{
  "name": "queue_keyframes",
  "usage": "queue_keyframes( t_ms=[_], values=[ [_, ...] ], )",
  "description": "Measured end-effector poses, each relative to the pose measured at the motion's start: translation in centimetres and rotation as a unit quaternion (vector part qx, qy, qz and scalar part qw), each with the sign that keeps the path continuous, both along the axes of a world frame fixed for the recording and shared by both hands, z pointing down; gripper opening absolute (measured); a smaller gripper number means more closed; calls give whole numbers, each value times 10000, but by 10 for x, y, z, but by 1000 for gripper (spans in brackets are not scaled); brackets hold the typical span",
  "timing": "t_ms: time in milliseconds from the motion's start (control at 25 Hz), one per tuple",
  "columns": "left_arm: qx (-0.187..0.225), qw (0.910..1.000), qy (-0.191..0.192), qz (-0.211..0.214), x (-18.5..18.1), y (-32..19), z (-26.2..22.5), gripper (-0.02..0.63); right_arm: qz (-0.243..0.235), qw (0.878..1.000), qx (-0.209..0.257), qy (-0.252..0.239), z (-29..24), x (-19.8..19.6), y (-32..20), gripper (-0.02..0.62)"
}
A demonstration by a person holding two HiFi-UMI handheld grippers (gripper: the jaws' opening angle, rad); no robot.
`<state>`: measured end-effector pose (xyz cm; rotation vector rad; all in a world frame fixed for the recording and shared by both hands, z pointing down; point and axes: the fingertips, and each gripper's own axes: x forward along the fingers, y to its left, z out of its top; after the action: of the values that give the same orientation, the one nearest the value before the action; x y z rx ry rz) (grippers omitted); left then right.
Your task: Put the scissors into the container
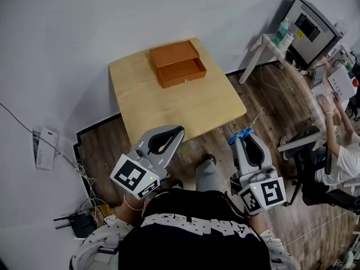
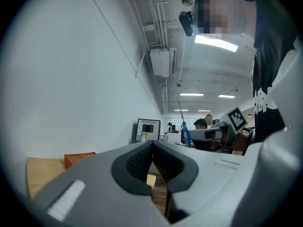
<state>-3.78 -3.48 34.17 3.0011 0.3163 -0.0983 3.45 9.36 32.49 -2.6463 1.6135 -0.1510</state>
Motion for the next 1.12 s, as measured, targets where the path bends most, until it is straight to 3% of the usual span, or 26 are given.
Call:
queue_keyframes(
  t_ms=[720,1120],
  values=[
    [97,9961,-160,-857,56,-42,-1,2,-876,9960,-4,-192,11,81,-56,101],
    [225,9897,-238,-1394,79,-66,-7,2,-1380,9899,109,-313,15,124,-92,101]
  ],
)
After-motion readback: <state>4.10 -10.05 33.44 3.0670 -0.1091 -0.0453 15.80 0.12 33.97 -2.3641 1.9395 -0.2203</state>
